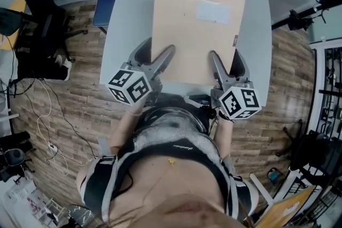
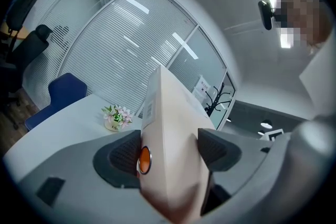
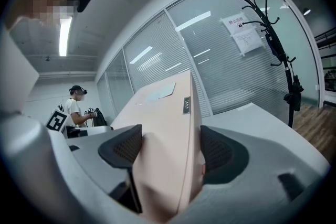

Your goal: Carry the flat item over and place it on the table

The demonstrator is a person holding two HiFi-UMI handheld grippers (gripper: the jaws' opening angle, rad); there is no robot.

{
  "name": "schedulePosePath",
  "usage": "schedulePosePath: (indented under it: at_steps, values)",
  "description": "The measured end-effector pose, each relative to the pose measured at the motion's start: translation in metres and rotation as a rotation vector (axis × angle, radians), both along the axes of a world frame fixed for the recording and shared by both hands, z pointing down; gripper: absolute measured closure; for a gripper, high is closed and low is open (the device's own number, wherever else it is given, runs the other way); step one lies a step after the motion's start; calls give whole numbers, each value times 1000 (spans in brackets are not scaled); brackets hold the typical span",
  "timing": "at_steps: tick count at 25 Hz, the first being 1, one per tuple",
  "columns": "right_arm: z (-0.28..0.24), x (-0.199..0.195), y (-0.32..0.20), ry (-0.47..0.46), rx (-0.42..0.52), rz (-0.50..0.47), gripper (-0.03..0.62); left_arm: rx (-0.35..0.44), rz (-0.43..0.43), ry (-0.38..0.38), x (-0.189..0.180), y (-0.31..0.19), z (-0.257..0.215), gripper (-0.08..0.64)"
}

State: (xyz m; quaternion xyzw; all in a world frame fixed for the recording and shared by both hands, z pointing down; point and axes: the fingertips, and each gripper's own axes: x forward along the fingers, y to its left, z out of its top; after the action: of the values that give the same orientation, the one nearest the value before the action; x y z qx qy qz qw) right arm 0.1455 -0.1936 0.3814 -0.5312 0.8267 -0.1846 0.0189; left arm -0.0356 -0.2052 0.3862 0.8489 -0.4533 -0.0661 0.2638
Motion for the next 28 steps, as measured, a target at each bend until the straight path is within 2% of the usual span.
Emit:
schedulePosePath:
  at_steps: [9,28]
  values:
    - [30,3,-4,18,-60,4,253,-65,5,4,4,-4,31,225]
    - [138,-3,4,35,-290,-1,255,-294,5,-12,-3,8,144,225]
